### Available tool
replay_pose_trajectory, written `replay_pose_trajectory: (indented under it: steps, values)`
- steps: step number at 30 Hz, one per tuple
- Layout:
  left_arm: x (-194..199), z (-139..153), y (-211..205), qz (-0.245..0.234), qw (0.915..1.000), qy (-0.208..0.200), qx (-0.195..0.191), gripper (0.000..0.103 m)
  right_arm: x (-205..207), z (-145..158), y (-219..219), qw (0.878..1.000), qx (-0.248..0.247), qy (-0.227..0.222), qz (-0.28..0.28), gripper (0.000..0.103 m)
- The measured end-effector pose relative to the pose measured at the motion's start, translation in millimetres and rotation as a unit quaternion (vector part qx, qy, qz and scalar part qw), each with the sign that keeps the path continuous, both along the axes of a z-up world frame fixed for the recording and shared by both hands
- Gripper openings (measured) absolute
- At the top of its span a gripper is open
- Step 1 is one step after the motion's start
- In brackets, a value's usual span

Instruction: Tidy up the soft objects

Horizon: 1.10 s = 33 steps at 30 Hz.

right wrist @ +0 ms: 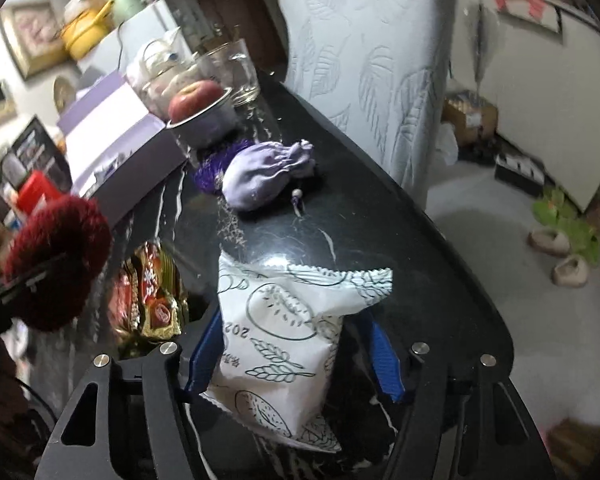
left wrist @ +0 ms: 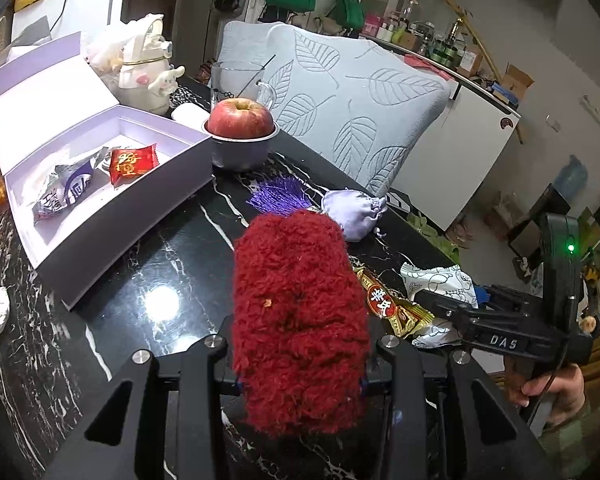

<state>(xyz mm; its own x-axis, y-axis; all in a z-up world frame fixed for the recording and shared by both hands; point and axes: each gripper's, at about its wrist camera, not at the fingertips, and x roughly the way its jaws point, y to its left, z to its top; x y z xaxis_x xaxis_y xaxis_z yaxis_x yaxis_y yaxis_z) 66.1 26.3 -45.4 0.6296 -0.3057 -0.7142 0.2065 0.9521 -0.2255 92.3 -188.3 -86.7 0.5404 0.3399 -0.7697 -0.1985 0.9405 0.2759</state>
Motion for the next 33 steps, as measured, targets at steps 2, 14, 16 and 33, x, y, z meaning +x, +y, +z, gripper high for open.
replay_pose_trajectory:
  steps: [2, 14, 16, 33]
  values:
    - [1, 0, 1, 0.001, 1.0, 0.001, -0.003, 0.037, 0, 0, 5, 1.0, 0.002, 0.0, 0.008, 0.048]
    - [-10, 19, 16, 0.027, 0.9994, -0.023, 0.005, 0.037, -9, 35, 8, 0.997, 0.027, -0.072, 0.024, 0.046]
    - [-15, 28, 20, 0.035, 0.9988, -0.035, 0.008, 0.037, -11, 44, 13, 0.995, 0.031, -0.082, 0.036, 0.046]
    - [-51, 106, 67, 0.104, 0.9823, -0.144, 0.058, 0.037, -19, 114, 88, 0.971, 0.061, -0.152, 0.175, 0.046]
